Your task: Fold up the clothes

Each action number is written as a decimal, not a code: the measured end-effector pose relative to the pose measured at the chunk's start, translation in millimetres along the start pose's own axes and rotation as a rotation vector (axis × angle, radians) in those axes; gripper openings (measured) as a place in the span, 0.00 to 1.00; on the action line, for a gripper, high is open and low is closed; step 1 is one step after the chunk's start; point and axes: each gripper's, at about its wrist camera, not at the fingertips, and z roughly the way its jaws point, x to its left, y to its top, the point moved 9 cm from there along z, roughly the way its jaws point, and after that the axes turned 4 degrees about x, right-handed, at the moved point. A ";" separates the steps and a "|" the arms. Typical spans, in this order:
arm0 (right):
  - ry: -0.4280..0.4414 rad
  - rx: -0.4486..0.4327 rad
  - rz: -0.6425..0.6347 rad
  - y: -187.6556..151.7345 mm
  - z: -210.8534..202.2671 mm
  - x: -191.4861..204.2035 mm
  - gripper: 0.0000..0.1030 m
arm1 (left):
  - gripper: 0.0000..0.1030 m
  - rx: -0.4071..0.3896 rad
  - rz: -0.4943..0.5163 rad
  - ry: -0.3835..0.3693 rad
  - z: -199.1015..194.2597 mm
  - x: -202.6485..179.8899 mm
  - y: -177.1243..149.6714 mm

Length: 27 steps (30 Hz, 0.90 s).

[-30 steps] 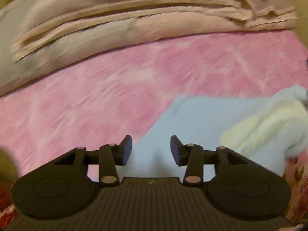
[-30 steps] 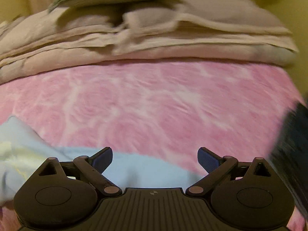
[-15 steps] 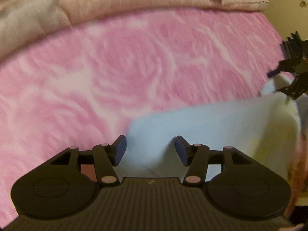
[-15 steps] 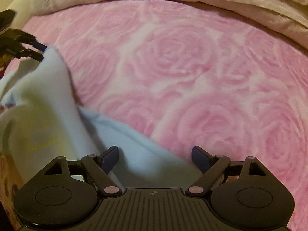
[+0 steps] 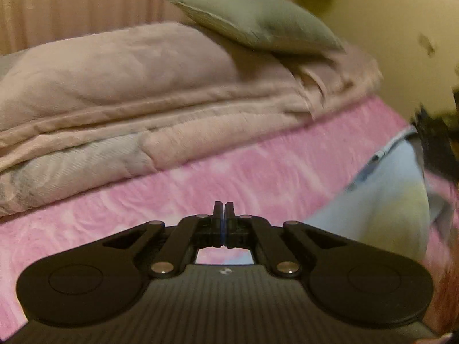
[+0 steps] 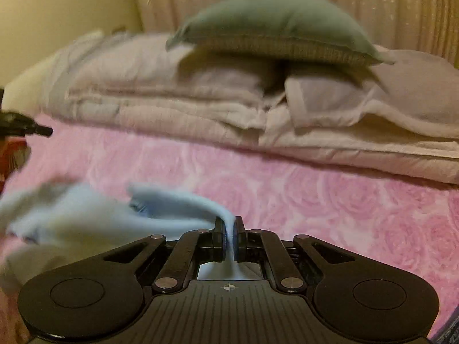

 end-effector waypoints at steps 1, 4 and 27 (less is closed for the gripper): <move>-0.001 0.010 0.010 0.6 2.4 -0.8 0.03 | 0.01 0.040 -0.007 -0.015 11.7 -0.9 -3.5; -0.058 0.065 0.000 -7.3 33.6 5.3 0.03 | 0.44 0.161 -0.024 -0.060 46.7 -4.1 -15.3; -0.135 -0.191 0.109 19.0 2.4 -8.2 0.03 | 0.15 -0.157 0.162 0.248 2.9 -21.5 11.5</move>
